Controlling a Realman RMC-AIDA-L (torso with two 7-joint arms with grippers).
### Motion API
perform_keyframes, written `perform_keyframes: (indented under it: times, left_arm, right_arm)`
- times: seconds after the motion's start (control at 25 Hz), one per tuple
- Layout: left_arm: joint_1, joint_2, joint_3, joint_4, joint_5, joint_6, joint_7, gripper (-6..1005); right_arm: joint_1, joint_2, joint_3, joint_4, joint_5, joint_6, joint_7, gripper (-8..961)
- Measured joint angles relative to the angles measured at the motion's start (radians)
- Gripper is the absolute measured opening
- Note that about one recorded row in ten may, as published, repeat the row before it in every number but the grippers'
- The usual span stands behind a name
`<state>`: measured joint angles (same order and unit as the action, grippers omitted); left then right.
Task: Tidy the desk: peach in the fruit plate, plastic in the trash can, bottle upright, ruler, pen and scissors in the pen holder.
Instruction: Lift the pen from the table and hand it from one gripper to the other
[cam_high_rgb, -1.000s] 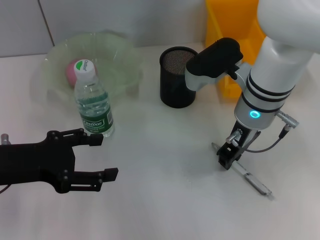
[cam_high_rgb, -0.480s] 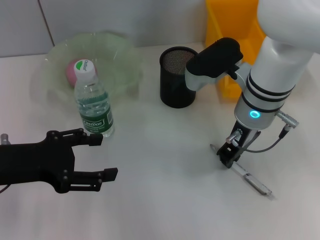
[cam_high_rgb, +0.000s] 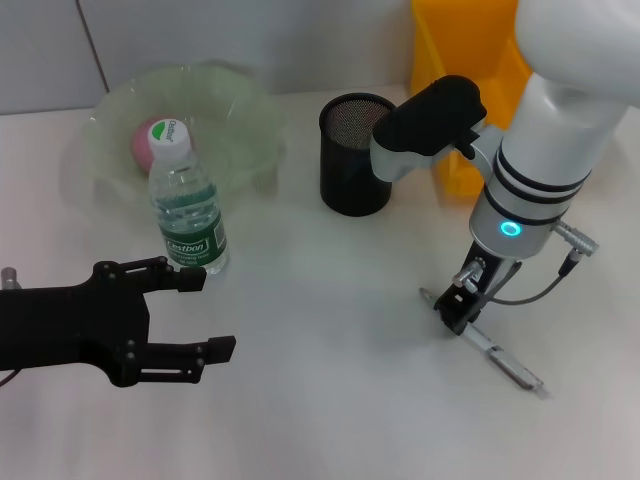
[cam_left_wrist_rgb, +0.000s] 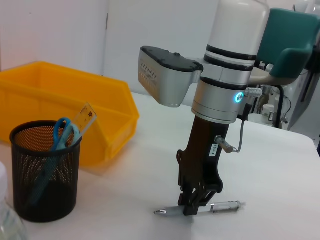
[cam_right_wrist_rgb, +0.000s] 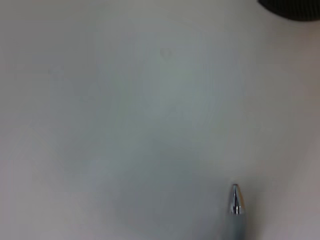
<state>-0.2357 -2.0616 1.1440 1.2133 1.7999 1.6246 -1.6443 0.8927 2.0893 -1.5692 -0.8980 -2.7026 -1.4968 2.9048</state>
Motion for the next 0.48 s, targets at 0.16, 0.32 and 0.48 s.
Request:
perform_keyframes:
  times: [0.16,0.32,0.48]
  left_arm:
    - [0.001,0.000,-0.006,0.000,0.000,0.001,0.000,780]
    - [0.001,0.000,-0.016,0.000,-0.001,0.014,0.000,779]
    - [0.000,-0.001,-0.023,0.000,-0.001,0.018,0.000,779]
  right_arm:
    - [-0.011,0.000,0.001,-0.034,0.000,-0.005,-0.011,152]
    - [-0.023,-0.004,0.012,-0.080,0.000,-0.022,-0.012,147]
    - [-0.039,-0.006,0.045,-0.133,0.006,-0.051,-0.020,140]
